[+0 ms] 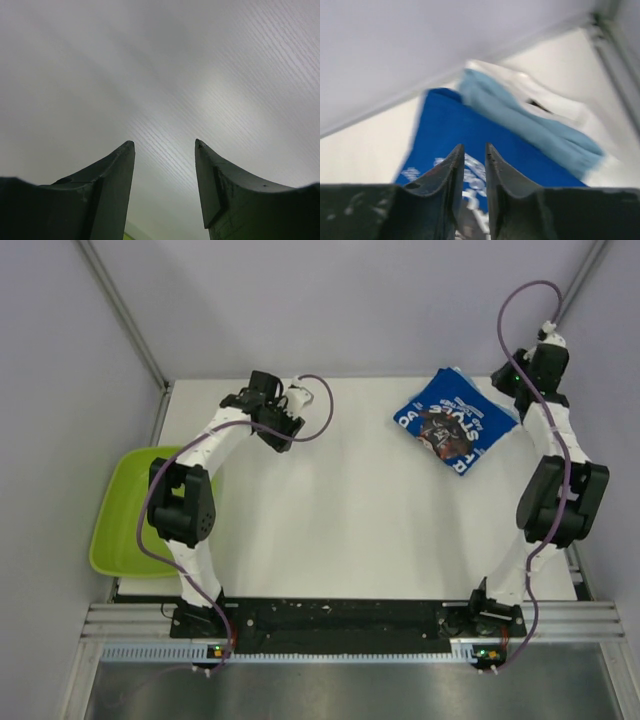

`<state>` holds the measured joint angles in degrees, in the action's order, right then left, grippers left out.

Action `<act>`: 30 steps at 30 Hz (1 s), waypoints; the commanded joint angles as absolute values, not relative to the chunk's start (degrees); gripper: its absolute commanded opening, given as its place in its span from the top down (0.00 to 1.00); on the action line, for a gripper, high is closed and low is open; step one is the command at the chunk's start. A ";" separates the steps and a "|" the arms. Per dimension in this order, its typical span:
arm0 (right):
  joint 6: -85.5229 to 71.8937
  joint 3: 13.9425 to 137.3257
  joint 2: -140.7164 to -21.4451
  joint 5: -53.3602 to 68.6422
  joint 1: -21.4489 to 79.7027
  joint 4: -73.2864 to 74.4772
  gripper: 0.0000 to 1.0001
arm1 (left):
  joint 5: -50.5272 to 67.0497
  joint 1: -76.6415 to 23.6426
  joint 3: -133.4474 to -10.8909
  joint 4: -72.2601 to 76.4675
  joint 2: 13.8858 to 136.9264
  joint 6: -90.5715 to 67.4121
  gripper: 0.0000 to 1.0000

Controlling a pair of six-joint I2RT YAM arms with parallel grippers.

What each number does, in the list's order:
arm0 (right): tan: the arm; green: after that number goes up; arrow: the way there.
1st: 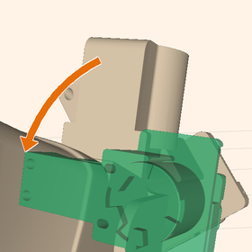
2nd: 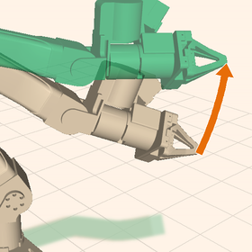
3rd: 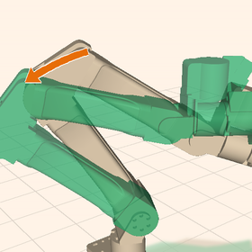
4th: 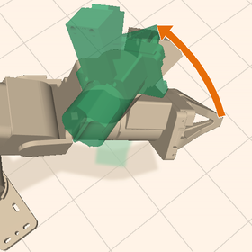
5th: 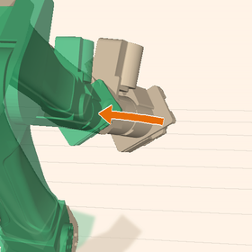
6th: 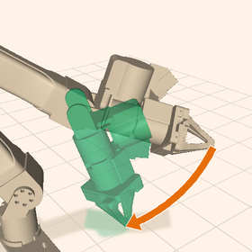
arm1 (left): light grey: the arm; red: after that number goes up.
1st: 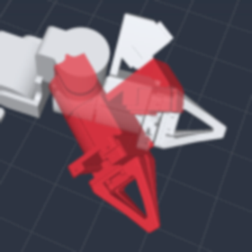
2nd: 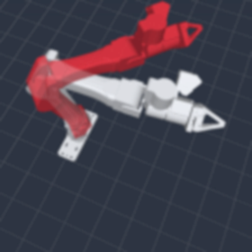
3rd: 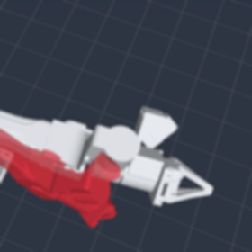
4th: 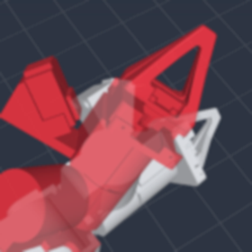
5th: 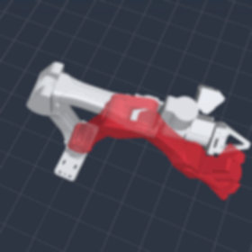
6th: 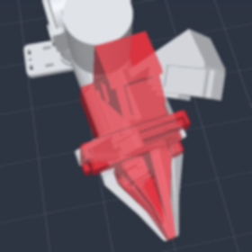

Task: Fold and stack the t-shirts
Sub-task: Smooth out wrinkles on the folded tshirt

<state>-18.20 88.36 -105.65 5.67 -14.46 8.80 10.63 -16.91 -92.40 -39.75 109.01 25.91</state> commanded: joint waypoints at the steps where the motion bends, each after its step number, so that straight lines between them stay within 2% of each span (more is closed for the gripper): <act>1: -29.59 91.49 -109.23 22.13 -10.29 -4.11 0.83 | 10.98 -16.70 -94.57 -39.37 107.67 26.02 0.44; 3: -34.61 93.59 -113.27 22.50 -8.97 -6.06 0.90 | 11.07 -16.70 -94.40 -39.64 107.40 26.10 0.44; 8: -45.95 97.72 -123.03 19.61 -7.65 -11.94 1.00 | 10.11 -16.52 -93.52 -40.43 106.09 26.63 0.44; 17: -51.41 120.74 -140.00 17.67 -5.63 -7.65 1.00 | 8.97 -15.56 -88.68 -40.08 102.57 27.25 0.44; 22: -51.25 121.99 -139.57 14.24 -5.71 -7.65 1.00 | 8.79 -14.77 -87.54 -40.70 101.52 27.16 0.44; 25: -48.79 122.34 -136.86 17.74 -5.80 -7.30 1.00 | 9.49 -14.41 -85.88 -39.91 100.11 27.42 0.44; 28: -43.97 120.86 -130.80 22.22 -5.63 -6.16 0.90 | 9.67 -14.33 -85.08 -39.46 98.88 27.60 0.44; 29: -42.03 119.46 -127.74 23.11 -5.54 -5.72 0.83 | 9.67 -14.33 -85.08 -39.46 98.44 27.68 0.44; 30: -39.75 117.70 -124.22 24.25 -5.45 -5.45 0.72 | 9.75 -14.24 -84.99 -39.55 98.00 27.51 0.43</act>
